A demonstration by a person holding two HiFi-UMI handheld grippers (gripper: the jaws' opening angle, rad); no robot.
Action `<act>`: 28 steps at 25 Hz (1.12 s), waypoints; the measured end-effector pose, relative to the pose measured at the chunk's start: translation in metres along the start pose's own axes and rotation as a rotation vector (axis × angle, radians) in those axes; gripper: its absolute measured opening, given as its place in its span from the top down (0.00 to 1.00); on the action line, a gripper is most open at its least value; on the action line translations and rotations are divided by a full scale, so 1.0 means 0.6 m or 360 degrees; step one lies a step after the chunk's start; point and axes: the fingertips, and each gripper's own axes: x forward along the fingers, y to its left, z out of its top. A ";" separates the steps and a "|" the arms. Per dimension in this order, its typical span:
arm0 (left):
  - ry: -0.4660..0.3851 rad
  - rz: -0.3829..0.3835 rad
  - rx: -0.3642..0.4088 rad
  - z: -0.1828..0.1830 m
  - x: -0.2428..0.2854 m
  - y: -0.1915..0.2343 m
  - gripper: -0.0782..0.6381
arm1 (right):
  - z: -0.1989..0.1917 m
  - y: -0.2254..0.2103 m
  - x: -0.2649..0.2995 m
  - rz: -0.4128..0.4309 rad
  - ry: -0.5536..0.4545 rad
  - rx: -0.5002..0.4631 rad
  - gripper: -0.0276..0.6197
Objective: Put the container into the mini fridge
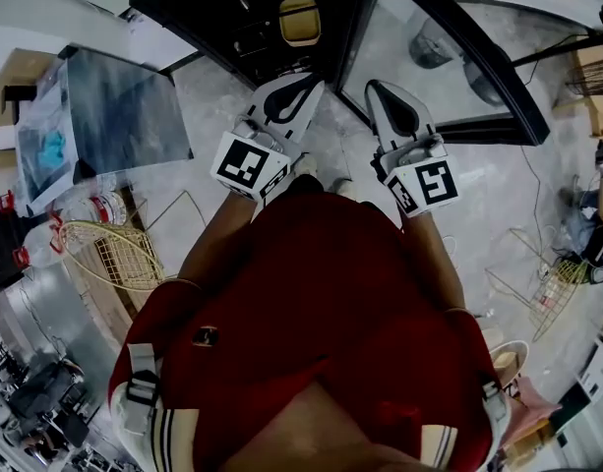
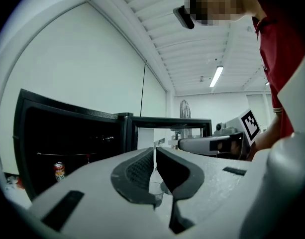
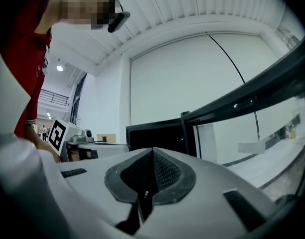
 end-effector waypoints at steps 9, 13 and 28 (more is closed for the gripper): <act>-0.0034 0.0031 -0.0031 0.009 -0.026 -0.029 0.88 | 0.018 0.044 -0.017 0.0118 -0.0049 -0.0013 0.96; -0.0033 0.0033 -0.0032 0.012 -0.032 -0.036 0.88 | 0.021 0.056 -0.020 0.0147 -0.0056 -0.0026 0.96; -0.0020 0.0069 -0.0035 0.004 -0.040 -0.052 0.88 | 0.016 0.058 -0.034 0.0174 -0.0067 -0.0009 0.96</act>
